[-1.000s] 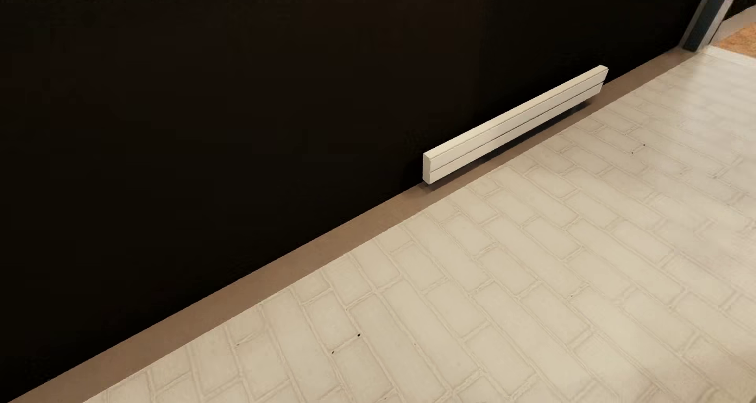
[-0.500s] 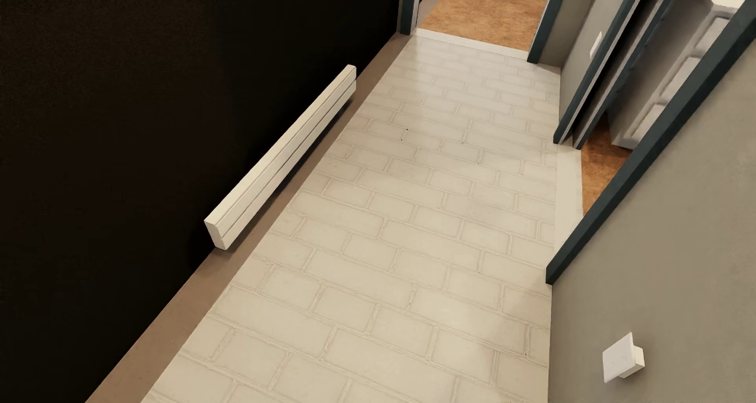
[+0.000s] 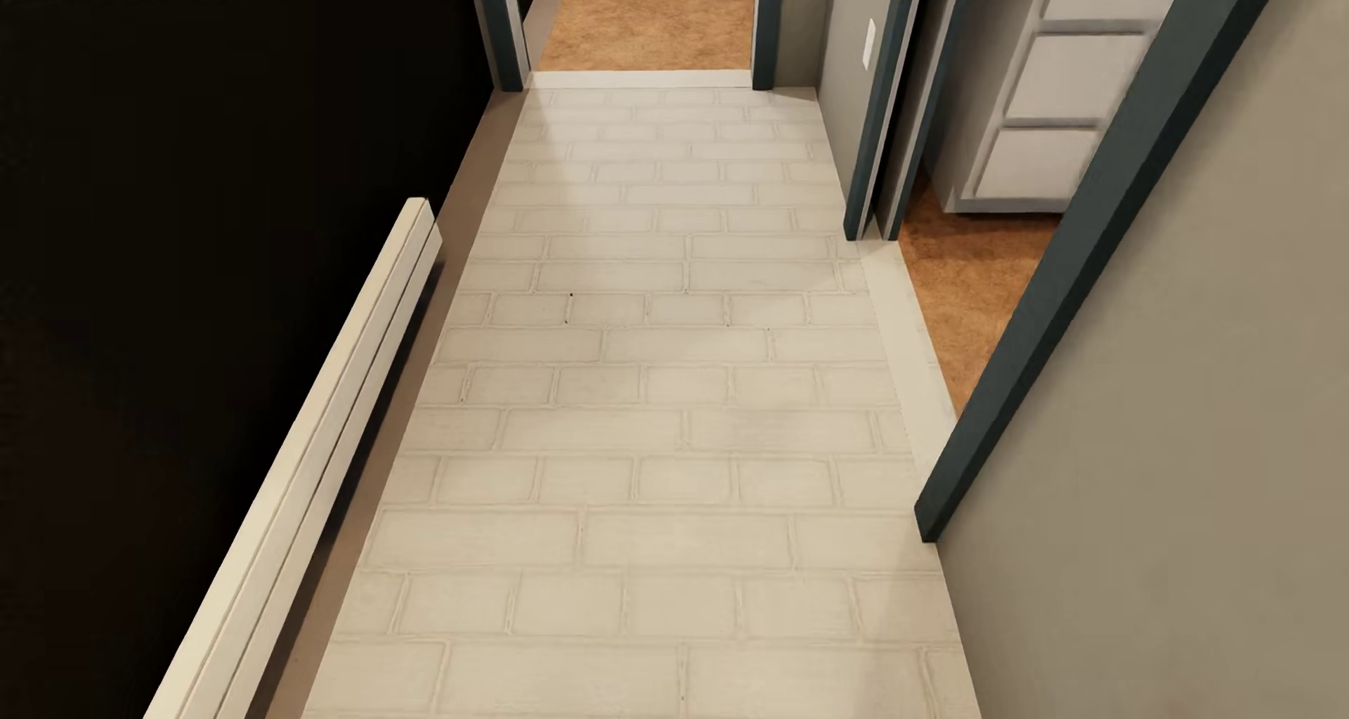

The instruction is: Go around the corner

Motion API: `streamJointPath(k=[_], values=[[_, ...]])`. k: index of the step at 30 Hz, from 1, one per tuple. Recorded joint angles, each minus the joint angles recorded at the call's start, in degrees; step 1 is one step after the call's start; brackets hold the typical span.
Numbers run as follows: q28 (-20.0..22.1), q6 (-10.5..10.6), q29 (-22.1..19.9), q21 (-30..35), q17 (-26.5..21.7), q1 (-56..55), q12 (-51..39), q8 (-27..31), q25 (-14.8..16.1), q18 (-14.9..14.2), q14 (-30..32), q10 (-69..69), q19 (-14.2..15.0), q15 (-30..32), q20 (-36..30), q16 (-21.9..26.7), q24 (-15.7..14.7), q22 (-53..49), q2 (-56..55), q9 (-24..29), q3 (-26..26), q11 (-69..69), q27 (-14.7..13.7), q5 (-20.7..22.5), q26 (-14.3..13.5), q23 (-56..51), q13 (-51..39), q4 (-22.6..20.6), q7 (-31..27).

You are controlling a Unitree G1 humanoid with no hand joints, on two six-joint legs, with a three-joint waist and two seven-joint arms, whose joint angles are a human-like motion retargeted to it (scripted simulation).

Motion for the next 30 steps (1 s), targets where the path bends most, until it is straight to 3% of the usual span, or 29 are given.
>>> streamJointPath(k=[2,3,4,6,8,10,12,13,16,18,19,20,22,23,27,28,30], values=[[0.0,2.8,0.0,7.2,-1.1,-6.3,2.8,0.0,0.0,0.0,14.9,13.6,0.0,-4.9,-3.7,-1.1,0.0,3.1,4.3,-1.9,2.3,1.3,0.0,1.1,0.0,4.8,1.3,5.0,0.0],[0.0,4.5,0.0,12.3,-1.7,-16.4,2.6,0.0,0.0,0.0,20.5,25.0,0.0,-7.4,-6.5,-1.1,0.0,4.5,4.8,-4.0,4.9,0.1,0.0,3.3,0.0,6.2,0.1,8.7,0.0],[0.0,4.4,0.0,16.3,-2.1,-23.8,2.5,0.0,0.0,0.0,17.5,34.4,0.0,-10.3,-8.7,-1.1,0.0,6.0,7.5,-4.4,7.8,-0.8,0.0,4.1,0.0,6.9,-1.6,9.1,0.0],[0.0,2.5,0.0,20.2,-2.8,-30.7,3.8,0.0,0.0,0.0,5.0,43.4,0.0,-19.8,-13.3,-0.9,0.0,8.2,18.9,-1.5,11.7,-3.4,0.0,3.5,0.0,7.0,-5.9,9.3,0.0],[0.0,-0.3,0.0,9.7,-3.9,-33.8,5.2,0.0,0.0,0.0,-3.1,37.1,0.0,-29.9,-18.7,-1.2,0.0,11.0,30.8,1.7,14.0,-4.3,0.0,0.4,0.0,3.4,-7.6,6.1,0.0],[0.0,-1.9,0.0,-3.9,-4.2,-36.7,4.8,0.0,0.0,0.0,-0.8,21.0,0.0,-32.4,-22.5,-1.8,0.0,12.0,36.4,3.2,15.9,-5.0,0.0,-0.9,0.0,-2.9,-9.5,4.0,0.0],[0.0,-2.1,0.0,-12.6,-4.6,-37.0,4.6,0.0,0.0,0.0,9.9,2.8,0.0,-32.9,-20.8,-2.3,0.0,10.3,40.4,3.6,16.3,-5.1,0.0,-1.3,0.0,-9.7,-11.7,2.9,0.0],[0.0,-2.4,0.0,-14.5,-4.8,-35.8,4.6,0.0,0.0,0.0,12.2,-3.0,0.0,-32.6,-19.0,-2.3,0.0,9.0,42.9,4.0,16.3,-5.2,0.0,-1.8,0.0,-12.5,-12.5,2.6,0.0],[0.0,-3.8,0.0,-15.1,-4.2,-37.0,2.5,0.0,0.0,0.0,12.1,1.9,0.0,-27.9,-15.1,-1.1,0.0,7.3,49.2,3.9,16.3,-6.0,0.0,-4.1,0.0,-16.4,-11.0,1.8,0.0],[0.0,-6.2,0.0,-9.9,-1.8,-34.6,0.1,0.0,0.0,0.0,9.1,6.1,0.0,-14.5,-12.3,0.1,0.0,9.0,48.3,2.9,17.2,-2.0,0.0,-7.1,0.0,-10.6,-8.4,0.3,0.0],[0.0,-6.9,0.0,-4.5,-0.6,-32.0,-1.2,0.0,0.0,0.0,6.4,5.6,0.0,-5.9,-10.0,0.5,0.0,9.5,42.2,2.3,17.6,6.5,0.0,-8.0,0.0,-6.2,-8.2,-0.4,0.0],[0.0,-7.4,0.0,1.1,-0.2,-30.8,-2.5,0.0,0.0,0.0,4.3,4.7,0.0,-1.3,-7.5,0.7,0.0,9.0,33.1,1.2,16.8,18.1,0.0,-8.0,0.0,-3.0,-8.5,-0.9,0.0],[0.0,-7.0,0.0,6.5,-0.6,-26.6,-4.5,0.0,0.0,0.0,2.4,1.5,0.0,-0.8,-4.6,1.4,0.0,5.8,18.4,0.8,10.8,34.4,0.0,-6.9,0.0,-1.3,-6.4,-1.9,0.0],[0.0,-6.2,0.0,7.4,-1.0,-22.9,-5.4,0.0,0.0,0.0,2.7,-1.0,0.0,-1.3,-3.2,1.8,0.0,4.0,13.5,0.8,8.2,35.4,0.0,-6.0,0.0,-1.4,-4.1,-1.8,0.0],[0.0,-5.6,0.0,13.9,-0.7,-12.2,-6.3,0.0,0.0,0.0,-0.6,-2.9,0.0,3.6,6.9,2.5,0.0,-3.6,5.7,3.3,3.2,8.2,0.0,-2.9,0.0,1.6,0.8,-2.1,0.0],[0.0,-5.8,0.0,15.6,-0.5,-9.1,-6.0,0.0,0.0,0.0,-2.1,-3.3,0.0,0.8,7.2,2.6,0.0,-4.7,5.9,3.8,3.4,1.1,0.0,-2.7,0.0,2.2,1.1,-2.7,0.0],[0.0,-5.5,0.0,14.4,-0.5,-4.3,-4.4,0.0,0.0,0.0,-4.6,-3.7,0.0,-17.7,4.3,2.2,0.0,-4.5,5.5,3.4,3.2,-3.9,0.0,-3.3,0.0,1.6,2.0,-3.5,0.0]])
